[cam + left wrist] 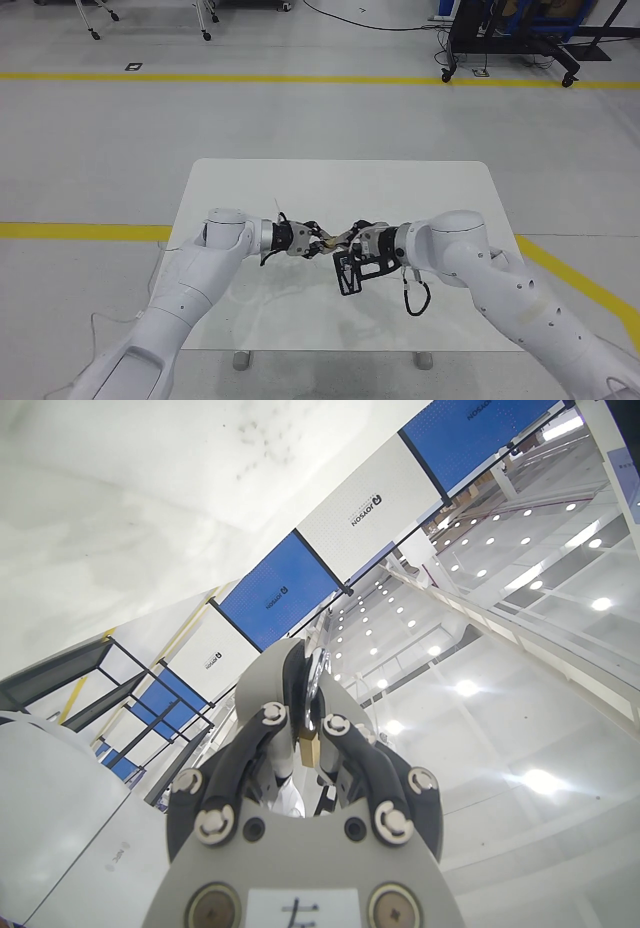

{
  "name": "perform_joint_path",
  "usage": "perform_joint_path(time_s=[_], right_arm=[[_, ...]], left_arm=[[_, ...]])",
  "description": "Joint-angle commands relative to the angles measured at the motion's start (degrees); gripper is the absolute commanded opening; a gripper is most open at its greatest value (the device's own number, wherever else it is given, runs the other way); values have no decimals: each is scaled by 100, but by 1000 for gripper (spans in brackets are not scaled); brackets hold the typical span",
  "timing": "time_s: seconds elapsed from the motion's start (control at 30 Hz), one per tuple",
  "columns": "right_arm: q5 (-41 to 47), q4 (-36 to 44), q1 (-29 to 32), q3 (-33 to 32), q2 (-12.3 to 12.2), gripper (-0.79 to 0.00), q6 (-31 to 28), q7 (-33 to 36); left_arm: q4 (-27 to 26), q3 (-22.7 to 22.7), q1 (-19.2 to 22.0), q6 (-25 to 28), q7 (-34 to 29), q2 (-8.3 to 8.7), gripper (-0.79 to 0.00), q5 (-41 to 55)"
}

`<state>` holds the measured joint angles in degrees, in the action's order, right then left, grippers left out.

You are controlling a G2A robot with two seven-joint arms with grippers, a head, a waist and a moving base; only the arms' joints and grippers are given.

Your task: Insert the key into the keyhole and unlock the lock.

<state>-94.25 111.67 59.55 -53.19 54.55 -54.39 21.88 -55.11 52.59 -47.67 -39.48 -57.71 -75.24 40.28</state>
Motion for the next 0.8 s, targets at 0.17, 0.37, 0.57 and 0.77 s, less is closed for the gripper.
perform_joint_path(time_s=[0.17,0.37,0.57,0.77], right_arm=[[-29,284,256,-142,-48,-785,-108,460],[96,208,131,-33,2,-785,-160,691],[210,109,-16,110,67,-785,-137,957],[285,85,-78,198,106,-785,-153,1143]], left_arm=[[-19,-38,0,58,37,-4,-785,52],[-51,-58,4,108,38,11,-785,26],[-68,-60,4,118,-3,30,-785,40],[-68,-84,14,103,4,40,-785,37]])
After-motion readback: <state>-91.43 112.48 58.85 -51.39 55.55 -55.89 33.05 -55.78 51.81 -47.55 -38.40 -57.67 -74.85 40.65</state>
